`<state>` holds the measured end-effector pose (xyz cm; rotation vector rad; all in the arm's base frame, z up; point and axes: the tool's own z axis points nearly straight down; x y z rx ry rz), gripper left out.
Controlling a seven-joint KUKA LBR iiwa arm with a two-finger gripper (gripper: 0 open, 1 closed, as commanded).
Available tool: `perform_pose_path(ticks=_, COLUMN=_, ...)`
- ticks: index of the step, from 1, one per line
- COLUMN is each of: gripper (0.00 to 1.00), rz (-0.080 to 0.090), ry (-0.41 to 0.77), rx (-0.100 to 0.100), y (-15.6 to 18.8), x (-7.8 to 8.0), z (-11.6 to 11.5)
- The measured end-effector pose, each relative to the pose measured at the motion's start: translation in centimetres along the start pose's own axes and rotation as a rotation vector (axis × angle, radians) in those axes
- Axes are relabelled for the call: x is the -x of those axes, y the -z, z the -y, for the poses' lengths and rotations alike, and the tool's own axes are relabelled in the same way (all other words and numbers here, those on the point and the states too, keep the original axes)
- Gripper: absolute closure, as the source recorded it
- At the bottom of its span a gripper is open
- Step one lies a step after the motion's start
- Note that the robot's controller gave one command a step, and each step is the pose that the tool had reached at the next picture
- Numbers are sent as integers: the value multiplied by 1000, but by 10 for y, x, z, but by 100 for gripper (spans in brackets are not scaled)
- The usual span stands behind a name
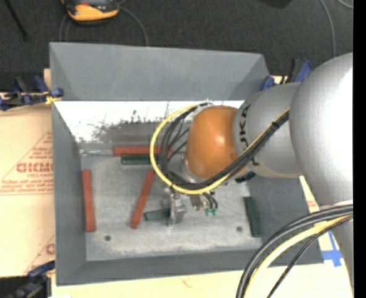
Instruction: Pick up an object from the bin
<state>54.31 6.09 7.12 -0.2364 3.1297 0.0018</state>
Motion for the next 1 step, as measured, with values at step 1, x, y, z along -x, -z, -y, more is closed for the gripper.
perform_pose_path(ticks=1, gripper=100, rz=10, ry=-4, rx=-3, y=189, x=28, z=7)
